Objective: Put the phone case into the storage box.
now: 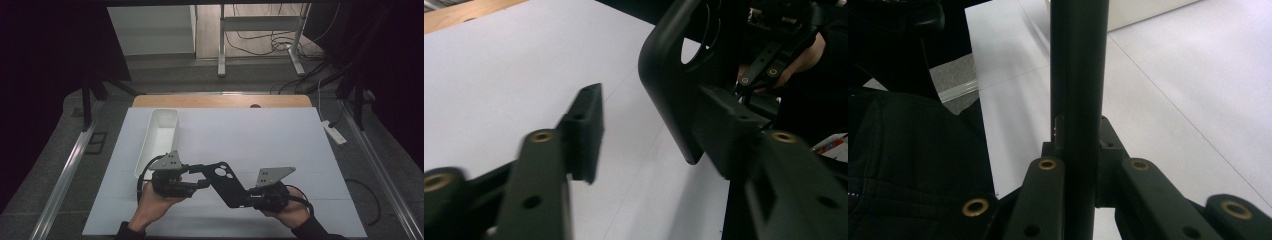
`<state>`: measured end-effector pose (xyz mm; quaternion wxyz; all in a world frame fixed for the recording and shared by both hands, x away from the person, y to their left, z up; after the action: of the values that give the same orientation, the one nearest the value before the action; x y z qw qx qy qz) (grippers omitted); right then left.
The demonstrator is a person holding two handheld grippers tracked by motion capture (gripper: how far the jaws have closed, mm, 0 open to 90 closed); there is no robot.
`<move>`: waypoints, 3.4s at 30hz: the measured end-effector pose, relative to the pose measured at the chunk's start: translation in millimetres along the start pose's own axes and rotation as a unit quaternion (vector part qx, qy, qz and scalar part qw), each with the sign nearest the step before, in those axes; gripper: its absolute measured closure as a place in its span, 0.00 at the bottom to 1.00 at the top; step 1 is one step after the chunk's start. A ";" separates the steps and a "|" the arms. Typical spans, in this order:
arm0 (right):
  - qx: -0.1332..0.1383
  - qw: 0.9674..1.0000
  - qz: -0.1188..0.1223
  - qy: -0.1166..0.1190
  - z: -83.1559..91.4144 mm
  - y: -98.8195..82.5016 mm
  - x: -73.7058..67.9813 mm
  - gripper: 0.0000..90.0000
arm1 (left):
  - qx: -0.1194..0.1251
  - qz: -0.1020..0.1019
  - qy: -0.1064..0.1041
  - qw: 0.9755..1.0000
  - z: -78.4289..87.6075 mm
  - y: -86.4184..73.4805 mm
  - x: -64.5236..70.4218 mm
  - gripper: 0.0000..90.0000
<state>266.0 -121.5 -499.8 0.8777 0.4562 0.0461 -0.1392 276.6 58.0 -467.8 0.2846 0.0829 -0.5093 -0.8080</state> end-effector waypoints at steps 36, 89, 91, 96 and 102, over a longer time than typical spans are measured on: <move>-0.028 0.998 0.020 -0.043 -8.6 -4.3 4.0 0.79 | 0.010 0.028 -0.070 0.997 4.7 5.7 3.8 0.92; -0.037 0.979 -0.090 -0.182 56.1 -46.4 23.9 0.00 | -0.037 0.003 0.018 0.999 42.8 12.4 -58.9 0.92; -0.032 0.977 -0.095 -0.188 59.5 -49.1 25.5 0.00 | -0.038 0.005 0.018 0.999 44.5 12.2 -60.8 0.92; -0.034 0.973 -0.107 -0.202 65.3 -56.5 29.0 0.00 | -0.042 0.000 0.024 0.999 47.0 12.1 -64.5 0.92; -0.040 0.965 -0.130 -0.226 72.0 -68.5 33.5 0.00 | -0.039 0.002 0.031 0.999 53.6 14.2 -71.2 0.92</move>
<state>275.1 -224.3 -519.0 0.8571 0.3675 -0.0894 -0.3497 317.9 133.8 -441.4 0.3051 0.0958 -0.4683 -0.8237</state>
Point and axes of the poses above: each handheld gripper's, and its own axes: z roughly backward along the jaws, y roughly out of its top, x roughly to its right, the point moved 8 cm from there along -z, roughly forward along the jaws, and after that the axes turned 7 degrees about y, right-handed, at the moved point
